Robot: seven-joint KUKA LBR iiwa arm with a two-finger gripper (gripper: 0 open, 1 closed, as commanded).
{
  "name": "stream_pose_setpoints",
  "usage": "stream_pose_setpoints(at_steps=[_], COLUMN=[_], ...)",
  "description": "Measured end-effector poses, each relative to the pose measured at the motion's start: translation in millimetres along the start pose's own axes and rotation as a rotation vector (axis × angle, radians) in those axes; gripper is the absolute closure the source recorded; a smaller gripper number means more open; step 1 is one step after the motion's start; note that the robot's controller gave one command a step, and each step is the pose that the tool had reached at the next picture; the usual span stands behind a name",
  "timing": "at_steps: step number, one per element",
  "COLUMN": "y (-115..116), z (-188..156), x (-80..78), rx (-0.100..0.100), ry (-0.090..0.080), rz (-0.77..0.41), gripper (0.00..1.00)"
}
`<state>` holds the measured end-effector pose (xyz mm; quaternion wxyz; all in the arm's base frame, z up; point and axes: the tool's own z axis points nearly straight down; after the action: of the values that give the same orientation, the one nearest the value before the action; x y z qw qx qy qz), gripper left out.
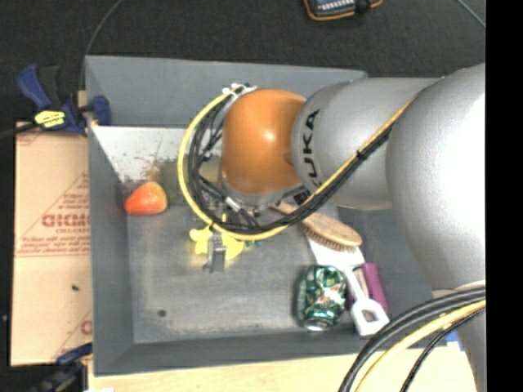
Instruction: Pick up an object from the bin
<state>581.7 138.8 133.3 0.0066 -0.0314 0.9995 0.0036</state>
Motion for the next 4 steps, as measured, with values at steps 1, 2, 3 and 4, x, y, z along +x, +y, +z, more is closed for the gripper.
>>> stream_pose_setpoints(at_steps=[1,2,3,4], y=[-35,-48,-49,-49], z=[30,62,62,61], x=[-31.4,-34.6,-34.0,-33.9], rx=[0.007,-0.002,0.002,0.002], ry=[0.013,-0.002,-0.001,-0.001], rz=[0.019,0.056,0.086,0.09], gripper=[0.0,0.0,1.0,1.0])
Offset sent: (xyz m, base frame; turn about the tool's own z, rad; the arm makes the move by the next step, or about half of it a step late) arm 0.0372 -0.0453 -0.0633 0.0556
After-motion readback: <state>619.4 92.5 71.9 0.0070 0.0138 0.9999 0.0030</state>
